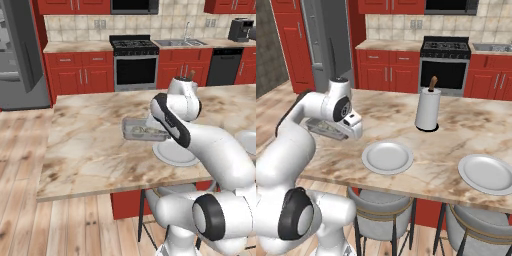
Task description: Place two dumplings into each of the tupperware containers and then place the containers in the fridge.
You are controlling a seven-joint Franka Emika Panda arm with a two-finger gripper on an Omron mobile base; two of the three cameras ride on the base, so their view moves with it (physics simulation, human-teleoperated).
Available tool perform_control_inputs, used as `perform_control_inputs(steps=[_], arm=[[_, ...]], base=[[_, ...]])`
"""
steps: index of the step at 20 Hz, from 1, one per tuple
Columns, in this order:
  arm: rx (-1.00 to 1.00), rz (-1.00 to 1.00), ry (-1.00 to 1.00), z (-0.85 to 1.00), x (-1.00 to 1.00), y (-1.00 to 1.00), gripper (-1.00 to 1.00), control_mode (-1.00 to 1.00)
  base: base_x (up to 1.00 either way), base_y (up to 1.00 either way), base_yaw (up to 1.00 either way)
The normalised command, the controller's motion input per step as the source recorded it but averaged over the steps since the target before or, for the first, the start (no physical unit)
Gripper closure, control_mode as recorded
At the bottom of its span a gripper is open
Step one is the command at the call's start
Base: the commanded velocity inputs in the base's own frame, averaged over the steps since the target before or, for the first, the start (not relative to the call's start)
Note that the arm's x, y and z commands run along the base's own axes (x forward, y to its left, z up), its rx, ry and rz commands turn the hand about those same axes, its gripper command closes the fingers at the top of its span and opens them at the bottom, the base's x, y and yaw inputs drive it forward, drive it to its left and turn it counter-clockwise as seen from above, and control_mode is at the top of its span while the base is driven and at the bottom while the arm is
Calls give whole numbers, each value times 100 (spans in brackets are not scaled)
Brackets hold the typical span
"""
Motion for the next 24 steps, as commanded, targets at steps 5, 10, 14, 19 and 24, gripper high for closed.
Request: perform_control_inputs(steps=[5,10,14,19,24], arm=[[0,-11,11,40,-89,-24,100,-100],[0,-21,16,6,-83,0,100,-100],[-1,-64,19,0,-22,0,100,-100],[-5,-70,8,0,-18,4,100,-100],[-15,-65,0,0,-28,32,100,-100]], base=[[0,0,0],[0,0,0],[0,0,0],[0,0,0],[0,0,0]])
